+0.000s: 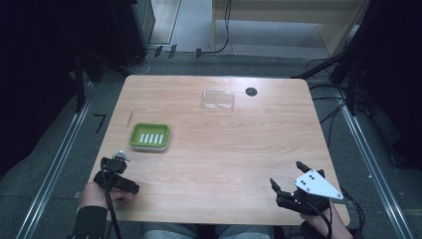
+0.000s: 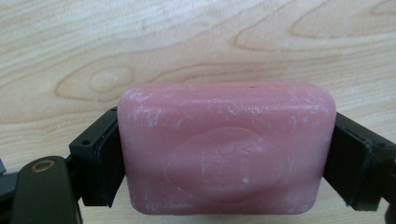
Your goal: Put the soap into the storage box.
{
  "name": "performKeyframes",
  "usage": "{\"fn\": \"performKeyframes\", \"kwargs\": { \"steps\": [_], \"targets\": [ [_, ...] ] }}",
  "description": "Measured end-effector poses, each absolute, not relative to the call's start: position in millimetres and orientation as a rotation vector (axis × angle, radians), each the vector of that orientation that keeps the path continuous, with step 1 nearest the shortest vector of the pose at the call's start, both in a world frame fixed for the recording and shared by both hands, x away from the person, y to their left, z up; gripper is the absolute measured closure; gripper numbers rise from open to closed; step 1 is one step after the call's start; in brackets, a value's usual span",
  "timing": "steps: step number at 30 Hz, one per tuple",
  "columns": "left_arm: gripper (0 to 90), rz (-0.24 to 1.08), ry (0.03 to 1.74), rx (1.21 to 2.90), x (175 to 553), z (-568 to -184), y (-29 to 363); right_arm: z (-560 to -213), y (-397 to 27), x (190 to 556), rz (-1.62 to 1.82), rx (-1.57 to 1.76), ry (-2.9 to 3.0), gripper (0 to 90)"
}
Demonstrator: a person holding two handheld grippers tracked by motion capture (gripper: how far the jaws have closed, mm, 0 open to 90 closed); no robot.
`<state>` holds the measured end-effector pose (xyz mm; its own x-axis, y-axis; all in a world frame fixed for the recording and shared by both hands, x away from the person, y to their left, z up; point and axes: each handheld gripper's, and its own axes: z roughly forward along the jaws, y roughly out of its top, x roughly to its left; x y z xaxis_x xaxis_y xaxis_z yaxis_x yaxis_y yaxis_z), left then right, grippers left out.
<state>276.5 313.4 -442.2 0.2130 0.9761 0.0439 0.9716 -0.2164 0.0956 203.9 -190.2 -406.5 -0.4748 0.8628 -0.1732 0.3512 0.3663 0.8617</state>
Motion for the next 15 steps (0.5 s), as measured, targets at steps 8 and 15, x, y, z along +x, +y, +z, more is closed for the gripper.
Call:
{"fn": "performKeyframes", "kwargs": {
  "steps": [8,15],
  "targets": [
    [13.9,0.155,1.907,2.427,285,-438,311,-407,-190,204,1.042,1.045,2.001,13.6],
    [13.9,0.151,1.887,2.445,291,-435,309,-406,-190,204,1.043,1.044,2.001,13.6]
  ]
}}
